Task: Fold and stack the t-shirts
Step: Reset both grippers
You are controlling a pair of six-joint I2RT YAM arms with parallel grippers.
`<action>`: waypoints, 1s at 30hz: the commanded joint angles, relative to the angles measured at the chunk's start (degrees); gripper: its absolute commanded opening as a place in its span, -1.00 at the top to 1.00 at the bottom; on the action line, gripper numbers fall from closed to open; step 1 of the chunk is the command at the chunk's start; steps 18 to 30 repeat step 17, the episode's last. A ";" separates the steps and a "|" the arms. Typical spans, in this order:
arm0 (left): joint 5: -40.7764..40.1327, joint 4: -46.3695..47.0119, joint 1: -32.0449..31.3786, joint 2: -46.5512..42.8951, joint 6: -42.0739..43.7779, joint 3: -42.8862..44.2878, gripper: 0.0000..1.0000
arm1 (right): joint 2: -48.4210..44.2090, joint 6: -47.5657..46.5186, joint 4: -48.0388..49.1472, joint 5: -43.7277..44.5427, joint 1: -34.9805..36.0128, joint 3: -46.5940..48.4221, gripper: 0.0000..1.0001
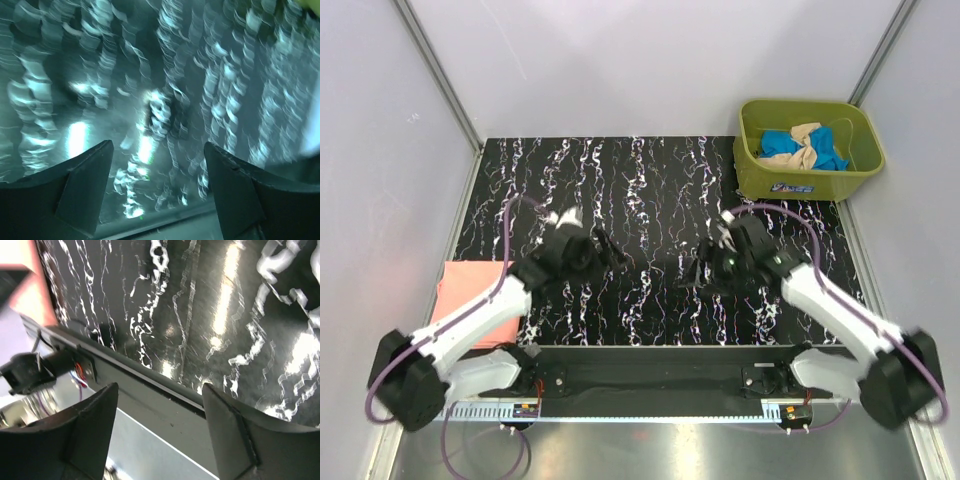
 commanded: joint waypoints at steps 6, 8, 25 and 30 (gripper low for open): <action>21.62 37.50 0.34 -29.80 -15.35 -32.95 -0.82 | -31.24 29.78 17.23 4.68 -0.62 -29.43 -0.58; 20.21 37.57 0.52 -36.57 -15.52 -36.10 -0.96 | -38.65 35.85 19.26 4.59 -0.53 -36.44 -0.68; 23.55 48.29 5.70 -74.01 -28.34 -55.43 -0.97 | -61.54 43.17 17.92 4.69 -0.27 -42.99 -0.99; 23.55 48.29 5.70 -74.01 -28.34 -55.43 -0.97 | -61.54 43.17 17.92 4.69 -0.27 -42.99 -0.99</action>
